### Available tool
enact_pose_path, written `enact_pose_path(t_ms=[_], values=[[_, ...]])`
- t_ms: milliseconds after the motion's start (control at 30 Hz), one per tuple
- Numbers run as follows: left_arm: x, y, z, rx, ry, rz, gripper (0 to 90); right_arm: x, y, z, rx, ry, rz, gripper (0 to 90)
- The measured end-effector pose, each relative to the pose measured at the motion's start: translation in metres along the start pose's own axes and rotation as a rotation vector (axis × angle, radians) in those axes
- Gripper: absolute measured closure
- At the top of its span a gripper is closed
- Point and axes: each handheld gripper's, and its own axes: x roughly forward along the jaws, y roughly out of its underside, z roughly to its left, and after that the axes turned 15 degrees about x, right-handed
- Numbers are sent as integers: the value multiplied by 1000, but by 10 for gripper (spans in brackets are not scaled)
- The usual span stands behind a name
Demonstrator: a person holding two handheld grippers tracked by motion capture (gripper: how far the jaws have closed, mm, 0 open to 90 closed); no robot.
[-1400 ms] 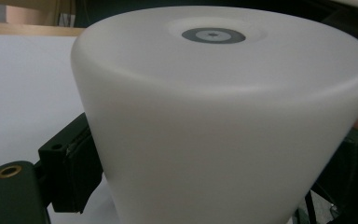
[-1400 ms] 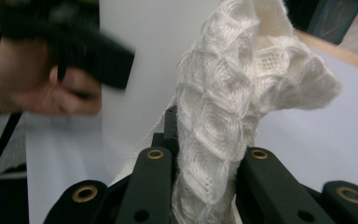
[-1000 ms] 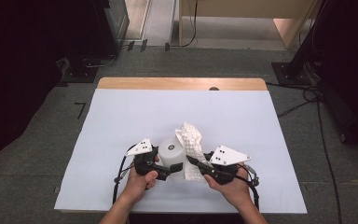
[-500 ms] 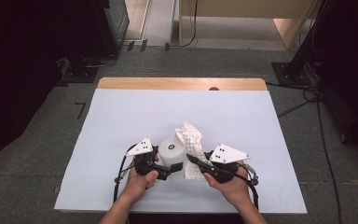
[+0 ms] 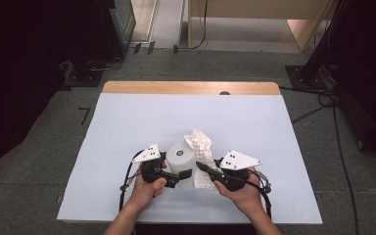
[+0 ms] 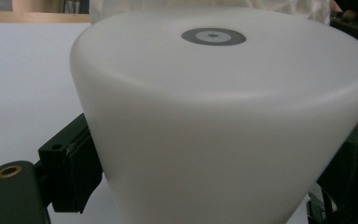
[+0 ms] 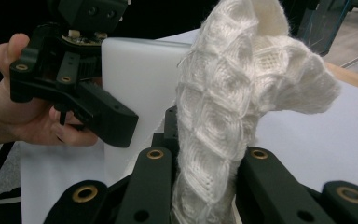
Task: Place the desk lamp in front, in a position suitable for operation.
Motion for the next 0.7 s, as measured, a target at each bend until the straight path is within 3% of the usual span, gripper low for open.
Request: enact_pose_path(t_ms=[133, 200, 367, 500, 533, 700], values=[[-6, -1, 4, -8, -27, -12, 83, 9, 9, -4, 4, 4, 63, 795], [-7, -2, 5, 6, -50, -12, 82, 10, 10, -6, 4, 21, 71, 795], [-5, 2, 6, 88, -197, 92, 82, -1, 4, -16, 39, 44, 15, 796], [-1, 7, 3, 181, -308, 169, 82, -8, 3, -24, 54, 65, -16, 797], [0, 9, 3, 206, -319, 184, 82, -10, 3, -25, 64, 70, -20, 797], [1, 13, 0, 244, -331, 178, 80, -10, 5, -28, 64, 74, -18, 797]])
